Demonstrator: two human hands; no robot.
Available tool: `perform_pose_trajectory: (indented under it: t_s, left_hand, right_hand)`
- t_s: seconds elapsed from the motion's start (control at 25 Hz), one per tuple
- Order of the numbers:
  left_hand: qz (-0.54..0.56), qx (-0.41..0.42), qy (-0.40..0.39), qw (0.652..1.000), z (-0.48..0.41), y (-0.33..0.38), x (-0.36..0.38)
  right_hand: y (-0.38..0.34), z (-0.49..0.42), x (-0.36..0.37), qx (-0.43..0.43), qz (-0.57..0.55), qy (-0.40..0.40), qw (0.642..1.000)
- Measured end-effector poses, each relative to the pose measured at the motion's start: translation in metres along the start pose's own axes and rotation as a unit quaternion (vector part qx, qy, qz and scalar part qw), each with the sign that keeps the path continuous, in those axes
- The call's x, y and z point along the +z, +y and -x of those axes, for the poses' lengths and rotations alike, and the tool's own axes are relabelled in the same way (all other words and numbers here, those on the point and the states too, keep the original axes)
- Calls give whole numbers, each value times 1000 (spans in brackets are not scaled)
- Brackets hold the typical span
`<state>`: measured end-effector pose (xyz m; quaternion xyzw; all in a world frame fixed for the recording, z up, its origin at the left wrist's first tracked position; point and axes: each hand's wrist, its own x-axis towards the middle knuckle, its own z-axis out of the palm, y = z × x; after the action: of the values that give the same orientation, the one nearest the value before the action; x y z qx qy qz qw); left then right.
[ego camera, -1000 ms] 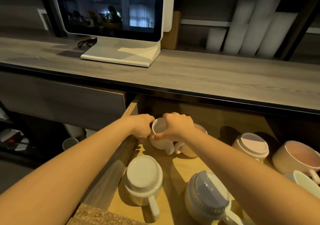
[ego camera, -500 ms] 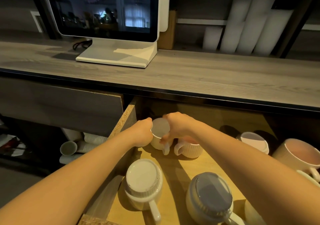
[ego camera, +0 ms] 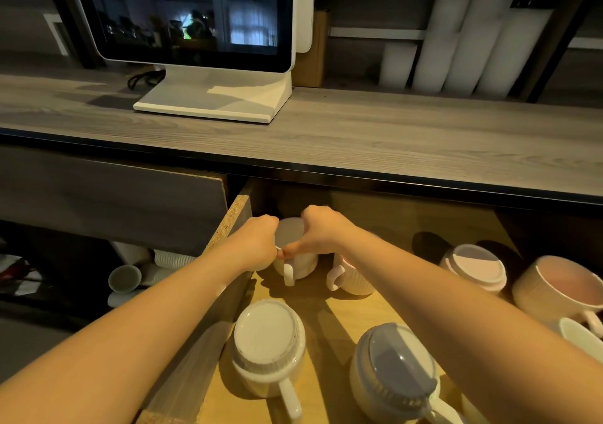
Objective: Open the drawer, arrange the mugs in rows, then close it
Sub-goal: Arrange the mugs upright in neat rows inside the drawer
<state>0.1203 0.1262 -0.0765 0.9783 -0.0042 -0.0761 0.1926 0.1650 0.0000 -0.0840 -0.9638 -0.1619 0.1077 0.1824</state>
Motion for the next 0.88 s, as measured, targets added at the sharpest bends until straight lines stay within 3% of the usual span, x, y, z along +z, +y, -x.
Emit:
perform_pose_trajectory:
  t_s: [0.24,0.36,0.48,0.6,0.72,0.88]
  left_hand:
    - [-15,-1,-11,1000,3,5,2]
    - [-18,4,-13,1000,8,13,2]
    - [-27,24,2,999,6,26,-4]
    - [-85,31,-44,995,-7,39,-9]
    - [-133,14,-84,987,-17,49,-4]
    - [-137,5,-69,988,-22,46,6]
  right_hand:
    - [5,12,-5,-15,-1,-26,1000]
    - [13,22,-26,-35,22,2,999]
    - [31,33,-43,16,64,5,998]
    - [40,43,-43,105,105,-31,988]
    - [40,42,-34,118,137,-16,983]
    - [38,40,-28,112,171,-9,979]
